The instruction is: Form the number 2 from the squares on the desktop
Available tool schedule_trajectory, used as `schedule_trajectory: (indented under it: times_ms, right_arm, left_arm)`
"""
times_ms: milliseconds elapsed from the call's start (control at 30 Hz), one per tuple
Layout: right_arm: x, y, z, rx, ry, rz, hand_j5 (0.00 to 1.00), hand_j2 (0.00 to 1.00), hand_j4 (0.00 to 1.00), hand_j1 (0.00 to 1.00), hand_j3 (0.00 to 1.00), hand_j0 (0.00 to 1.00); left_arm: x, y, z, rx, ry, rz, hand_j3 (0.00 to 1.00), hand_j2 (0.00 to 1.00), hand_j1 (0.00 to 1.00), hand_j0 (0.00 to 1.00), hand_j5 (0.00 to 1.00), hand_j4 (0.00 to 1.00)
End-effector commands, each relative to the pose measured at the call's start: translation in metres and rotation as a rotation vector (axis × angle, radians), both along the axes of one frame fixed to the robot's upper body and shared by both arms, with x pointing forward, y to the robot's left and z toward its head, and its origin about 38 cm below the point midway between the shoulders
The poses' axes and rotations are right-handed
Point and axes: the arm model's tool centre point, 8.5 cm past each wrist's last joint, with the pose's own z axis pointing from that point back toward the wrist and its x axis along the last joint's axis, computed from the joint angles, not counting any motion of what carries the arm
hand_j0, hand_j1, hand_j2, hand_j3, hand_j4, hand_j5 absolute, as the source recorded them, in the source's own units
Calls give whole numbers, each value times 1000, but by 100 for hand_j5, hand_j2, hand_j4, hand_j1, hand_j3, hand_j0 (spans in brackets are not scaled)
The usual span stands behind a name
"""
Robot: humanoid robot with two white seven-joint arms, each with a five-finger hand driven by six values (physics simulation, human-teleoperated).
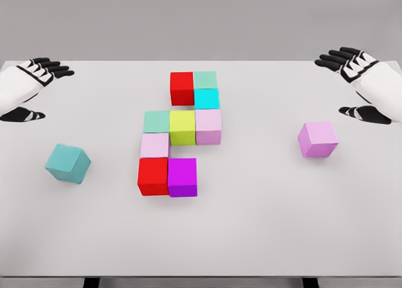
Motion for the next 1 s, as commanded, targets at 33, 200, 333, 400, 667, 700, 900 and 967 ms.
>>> schedule_trajectory:
  times_ms: [33, 200, 333, 400, 667, 700, 900, 967]
  right_arm:
    - [0, -1, -1, -36, -4, -7, 100, 100, 100, 100, 100, 100]
    - [-3, 8, 18, -36, -53, 25, 100, 100, 100, 100, 100, 100]
    - [-5, 9, 27, -266, 75, 50, 100, 100, 100, 100, 100, 100]
    - [-5, 3, 29, -348, 128, 45, 100, 100, 100, 100, 100, 100]
    - [-8, 9, 50, -401, 245, 196, 100, 100, 100, 100, 100, 100]
    - [-8, 12, 48, -406, 251, 204, 100, 100, 100, 100, 100, 100]
    - [-1, 17, 19, -449, 349, 231, 100, 100, 100, 100, 100, 100]
    - [4, 13, 17, -469, 350, 211, 100, 100, 100, 100, 100, 100]
  left_arm:
    - [0, 0, 0, 12, -1, -2, 100, 100, 100, 100, 100, 100]
    - [-4, 4, 6, 45, -3, -8, 100, 100, 100, 100, 100, 100]
    - [-9, 12, 7, 80, 13, -4, 100, 100, 100, 100, 100, 100]
    - [-10, 13, 7, 88, 18, -4, 100, 100, 100, 100, 100, 100]
    - [-15, 4, 1, 119, 44, -44, 100, 100, 100, 100, 100, 100]
    - [-15, 4, 1, 119, 45, -44, 100, 100, 100, 100, 100, 100]
    - [-21, 11, -4, 163, 89, -50, 100, 100, 100, 100, 100, 100]
    - [-26, 19, 0, 196, 103, -47, 100, 100, 100, 100, 100, 100]
